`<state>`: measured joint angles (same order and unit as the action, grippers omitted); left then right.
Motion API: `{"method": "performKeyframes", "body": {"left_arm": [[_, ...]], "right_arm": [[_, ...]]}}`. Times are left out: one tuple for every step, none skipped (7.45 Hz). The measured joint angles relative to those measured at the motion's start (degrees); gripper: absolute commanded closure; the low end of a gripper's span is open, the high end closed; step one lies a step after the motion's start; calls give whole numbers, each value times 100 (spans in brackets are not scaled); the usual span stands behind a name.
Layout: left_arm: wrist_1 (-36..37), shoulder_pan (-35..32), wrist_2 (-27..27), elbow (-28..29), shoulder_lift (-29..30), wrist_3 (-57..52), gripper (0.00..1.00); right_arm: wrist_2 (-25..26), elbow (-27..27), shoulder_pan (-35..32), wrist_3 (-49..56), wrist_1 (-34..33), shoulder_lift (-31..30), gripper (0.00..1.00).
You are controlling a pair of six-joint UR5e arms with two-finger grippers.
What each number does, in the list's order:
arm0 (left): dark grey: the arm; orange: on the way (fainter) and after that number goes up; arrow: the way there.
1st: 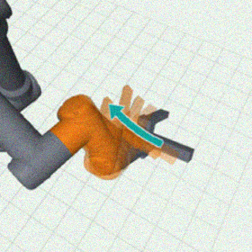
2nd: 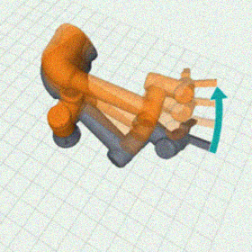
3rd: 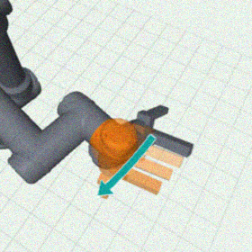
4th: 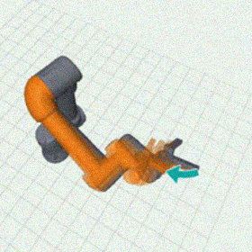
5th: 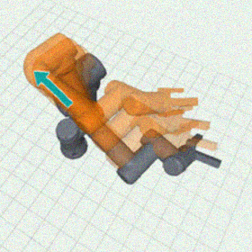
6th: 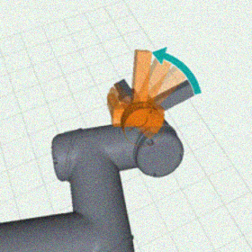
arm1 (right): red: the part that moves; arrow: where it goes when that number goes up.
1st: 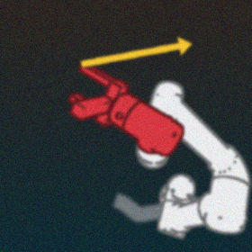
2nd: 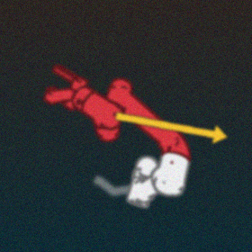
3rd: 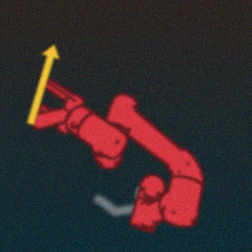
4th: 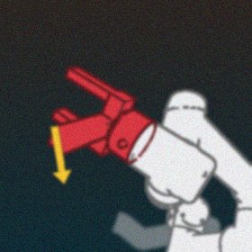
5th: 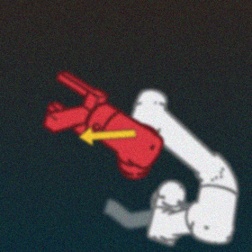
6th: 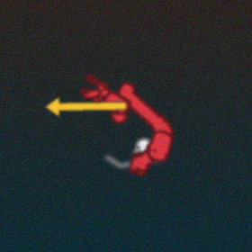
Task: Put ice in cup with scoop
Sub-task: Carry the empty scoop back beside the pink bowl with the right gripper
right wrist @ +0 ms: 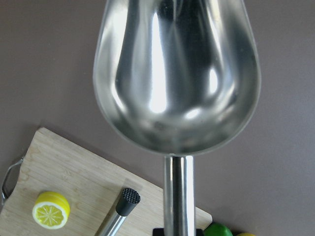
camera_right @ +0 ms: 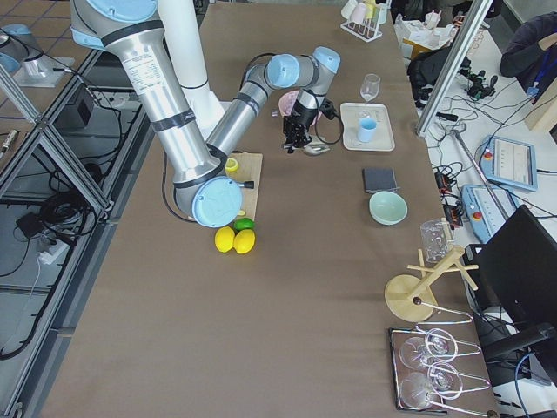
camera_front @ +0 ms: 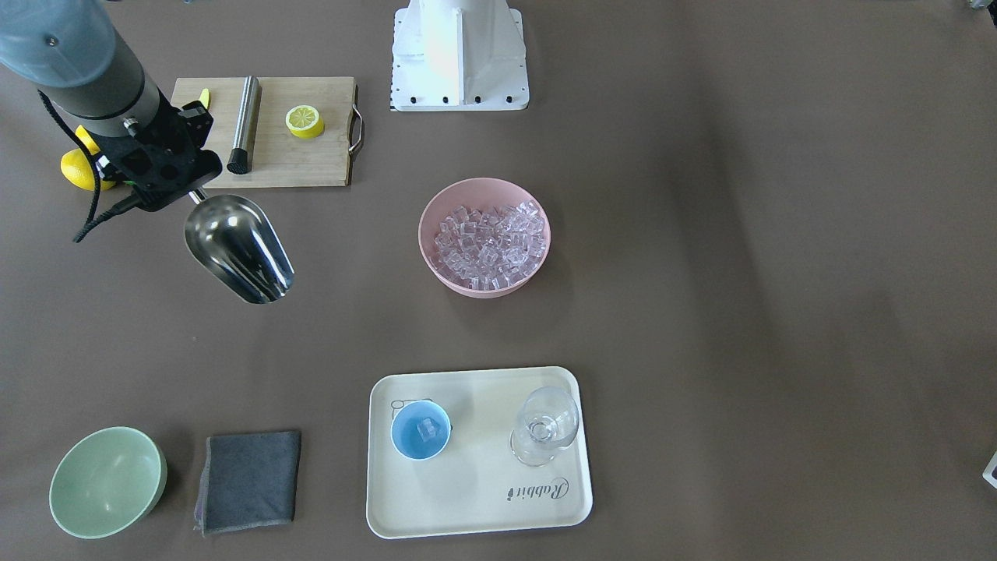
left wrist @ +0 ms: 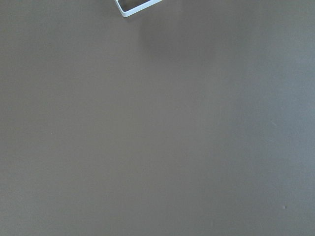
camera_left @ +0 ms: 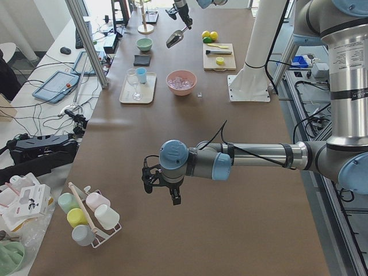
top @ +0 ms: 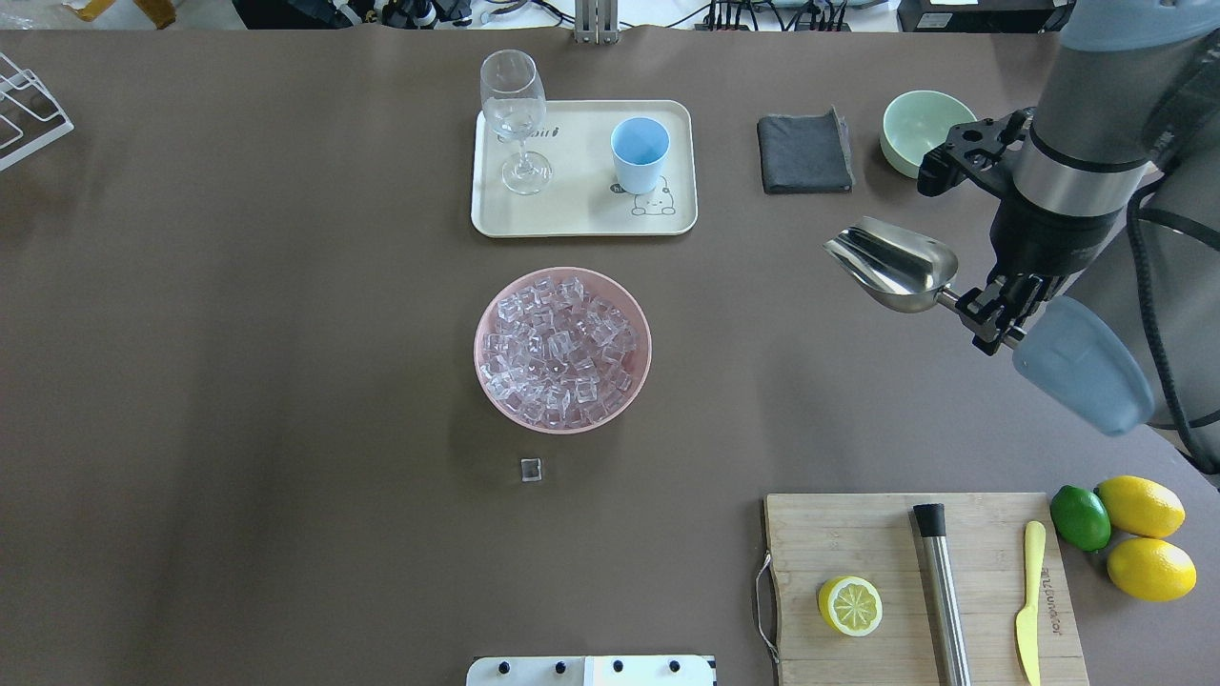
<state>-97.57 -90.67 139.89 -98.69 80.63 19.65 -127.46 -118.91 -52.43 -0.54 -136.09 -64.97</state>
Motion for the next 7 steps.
{"method": "performKeyframes", "body": {"left_arm": [[1,-2,-6,7,18,-3,3],[5,-3,-12,2,27,0,3],[9,-3,-19,15,34,7,3],[13,-4,-24,1,34,14,3],[19,-7,-25,-5,11,14,3],[41,3,-27,1,-8,3,3],[61,21,-45,40,5,-27,3]], "right_arm": [[-166,-91,-40,-763,404,-213,100],[-311,-141,-74,-1756,756,-381,100],[-381,-227,-103,-2773,1239,-754,100],[-371,-189,-104,-3699,2160,-1325,100],[-259,0,2,-4742,3326,-1781,100],[-41,179,256,-5370,4041,-1954,100],[203,274,534,-5668,4333,-1926,100]]}}
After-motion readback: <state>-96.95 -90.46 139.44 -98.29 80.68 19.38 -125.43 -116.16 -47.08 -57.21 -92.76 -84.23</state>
